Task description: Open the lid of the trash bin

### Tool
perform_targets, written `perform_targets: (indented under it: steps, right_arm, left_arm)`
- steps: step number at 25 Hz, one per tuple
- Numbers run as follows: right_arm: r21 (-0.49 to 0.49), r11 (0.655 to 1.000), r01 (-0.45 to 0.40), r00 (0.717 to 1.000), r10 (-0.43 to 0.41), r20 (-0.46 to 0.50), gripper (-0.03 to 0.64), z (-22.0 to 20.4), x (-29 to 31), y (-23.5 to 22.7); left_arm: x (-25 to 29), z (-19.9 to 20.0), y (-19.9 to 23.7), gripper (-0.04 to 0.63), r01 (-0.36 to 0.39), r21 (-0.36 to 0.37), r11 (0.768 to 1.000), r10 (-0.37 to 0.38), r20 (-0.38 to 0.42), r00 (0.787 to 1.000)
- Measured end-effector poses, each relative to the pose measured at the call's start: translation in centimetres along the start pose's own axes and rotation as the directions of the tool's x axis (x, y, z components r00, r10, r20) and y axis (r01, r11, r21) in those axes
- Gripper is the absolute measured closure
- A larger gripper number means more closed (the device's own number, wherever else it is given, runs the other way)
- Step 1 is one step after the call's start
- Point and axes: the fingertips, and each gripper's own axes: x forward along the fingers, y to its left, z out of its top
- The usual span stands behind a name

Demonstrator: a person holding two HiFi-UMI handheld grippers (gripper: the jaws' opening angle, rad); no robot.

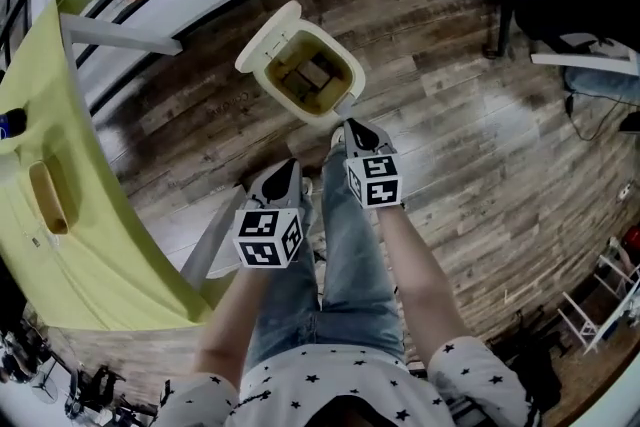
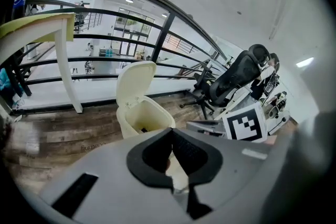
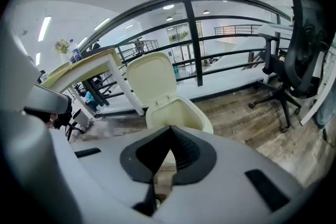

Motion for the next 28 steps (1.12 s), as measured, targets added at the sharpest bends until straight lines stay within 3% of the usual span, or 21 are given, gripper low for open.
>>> perform_targets:
  steps: [11, 28]
  right_arm:
    - [-0.031, 0.999, -0.014, 0.997, 0.016, 0.073, 0.623, 4.8, -6.9, 3.7]
    - [-0.105, 0.994, -0.028, 0.986, 0.044, 0.158, 0.623, 9.7, -17.3, 10.3]
  left_arm:
    - [-5.3, 2.6, -2.3, 0.584, 0.007, -0.003, 1.0, -0.007, 0.017, 1.0]
    - [-13.6, 7.0, -4.9, 0.584, 0.05, 0.071, 0.996, -0.057, 0.088, 0.994]
